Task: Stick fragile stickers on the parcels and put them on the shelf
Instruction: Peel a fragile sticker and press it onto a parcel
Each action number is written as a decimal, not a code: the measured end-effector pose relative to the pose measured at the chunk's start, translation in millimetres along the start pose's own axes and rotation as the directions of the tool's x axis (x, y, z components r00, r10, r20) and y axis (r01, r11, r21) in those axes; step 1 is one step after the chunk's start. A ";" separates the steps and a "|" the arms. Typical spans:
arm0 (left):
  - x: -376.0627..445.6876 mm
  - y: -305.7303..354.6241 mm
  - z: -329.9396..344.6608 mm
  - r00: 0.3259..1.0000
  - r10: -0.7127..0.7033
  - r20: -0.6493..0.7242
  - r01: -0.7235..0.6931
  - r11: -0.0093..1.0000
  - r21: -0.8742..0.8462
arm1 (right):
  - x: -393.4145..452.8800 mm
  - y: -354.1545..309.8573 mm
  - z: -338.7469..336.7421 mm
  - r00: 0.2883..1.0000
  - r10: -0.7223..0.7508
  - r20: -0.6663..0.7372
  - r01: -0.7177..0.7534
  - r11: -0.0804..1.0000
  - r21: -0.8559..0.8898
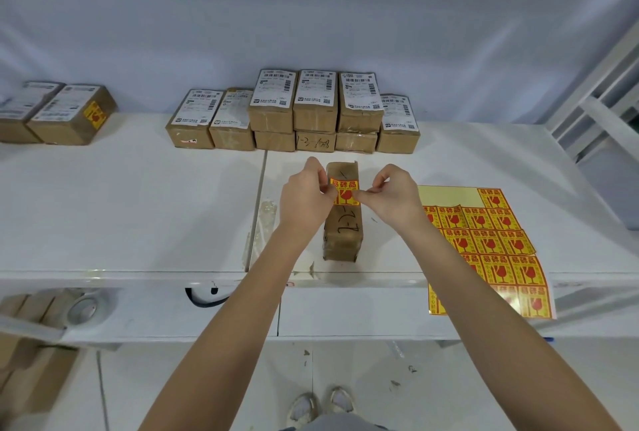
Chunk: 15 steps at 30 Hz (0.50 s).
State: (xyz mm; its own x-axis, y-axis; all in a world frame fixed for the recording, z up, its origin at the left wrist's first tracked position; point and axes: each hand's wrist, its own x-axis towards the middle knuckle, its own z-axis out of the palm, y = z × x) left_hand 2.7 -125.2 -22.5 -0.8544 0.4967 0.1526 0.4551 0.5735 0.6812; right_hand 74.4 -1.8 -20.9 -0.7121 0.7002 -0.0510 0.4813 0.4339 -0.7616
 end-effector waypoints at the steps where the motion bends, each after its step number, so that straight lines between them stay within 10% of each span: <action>1: 0.2 0.2 -0.3 1.000 0.001 0.001 -0.001 1.000 0.002 | -0.5 -0.3 -0.2 1.000 0.000 0.000 0.000 1.000 -0.005; 15: -1.7 10.3 0.1 1.000 0.007 -0.017 -0.006 0.996 0.094 | -9.8 -4.4 1.4 0.999 -0.049 0.006 0.050 0.994 -0.101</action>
State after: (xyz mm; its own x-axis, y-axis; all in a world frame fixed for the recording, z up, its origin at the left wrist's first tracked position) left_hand 8.9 -120.2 -15.8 -0.8551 0.4900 0.1697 0.4816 0.6292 0.6100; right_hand 78.6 -11.3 -17.9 -0.7381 0.6745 -0.0172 0.4943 0.5233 -0.6941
